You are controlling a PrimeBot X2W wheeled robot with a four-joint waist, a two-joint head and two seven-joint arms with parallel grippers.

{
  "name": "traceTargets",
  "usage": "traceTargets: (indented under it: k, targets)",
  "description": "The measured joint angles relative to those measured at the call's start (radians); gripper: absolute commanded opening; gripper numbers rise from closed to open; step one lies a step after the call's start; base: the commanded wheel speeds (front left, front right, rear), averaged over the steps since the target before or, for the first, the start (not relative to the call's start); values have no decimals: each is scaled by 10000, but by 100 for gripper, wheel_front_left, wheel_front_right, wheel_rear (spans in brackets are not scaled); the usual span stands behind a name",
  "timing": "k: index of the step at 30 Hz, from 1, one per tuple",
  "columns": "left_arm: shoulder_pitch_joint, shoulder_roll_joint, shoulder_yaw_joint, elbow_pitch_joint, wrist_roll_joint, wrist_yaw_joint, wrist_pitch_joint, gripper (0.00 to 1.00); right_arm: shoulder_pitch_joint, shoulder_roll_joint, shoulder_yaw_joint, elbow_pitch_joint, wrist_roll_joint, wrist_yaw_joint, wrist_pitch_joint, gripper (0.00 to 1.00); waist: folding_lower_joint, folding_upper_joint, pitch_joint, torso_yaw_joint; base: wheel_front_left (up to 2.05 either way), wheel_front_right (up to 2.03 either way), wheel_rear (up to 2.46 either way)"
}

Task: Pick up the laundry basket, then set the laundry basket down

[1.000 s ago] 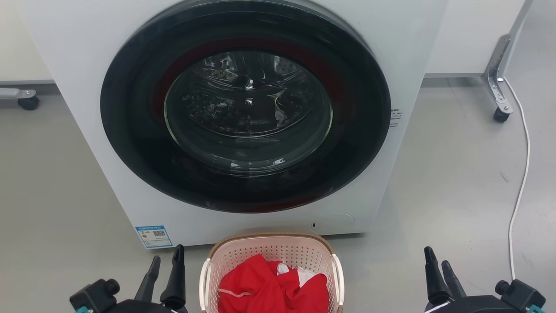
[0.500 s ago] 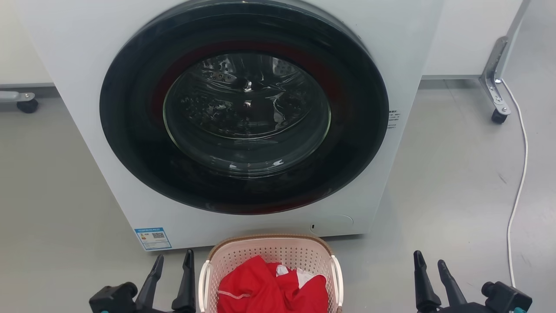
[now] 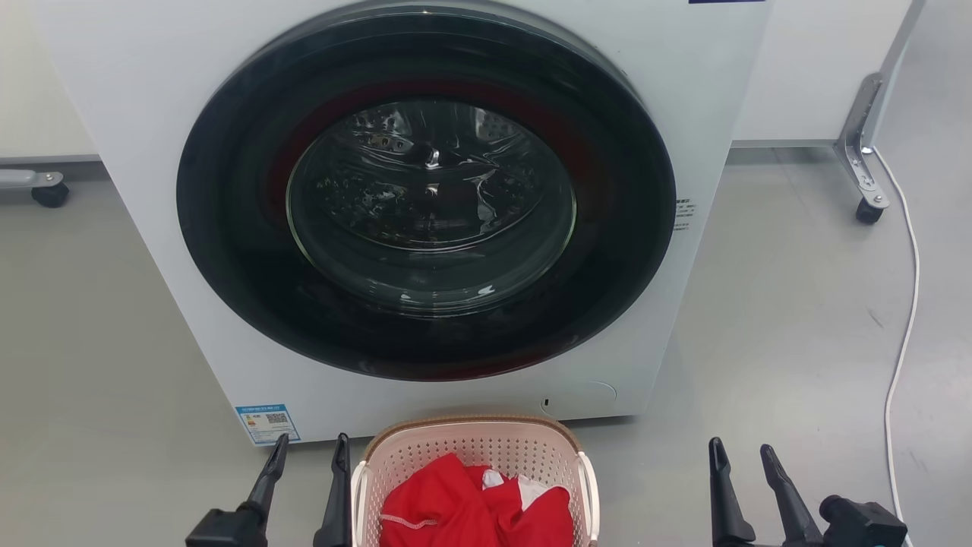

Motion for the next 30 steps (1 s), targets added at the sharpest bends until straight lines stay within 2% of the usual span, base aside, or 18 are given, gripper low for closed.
traceTargets:
  k: [18, 30]
  targets:
    - [341, 38, -464, -523, 2775, 439, -629, 100, 221, -8, 608, -543, -2654, -449, -665, 100, 0, 0, -73, 9, 0, 0, 0]
    - [357, 33, -384, -535, 2798, 441, -629, 100, 244, -6, 629, -577, -2690, -466, -690, 100, 0, 0, -57, 22, 0, 0, 0]
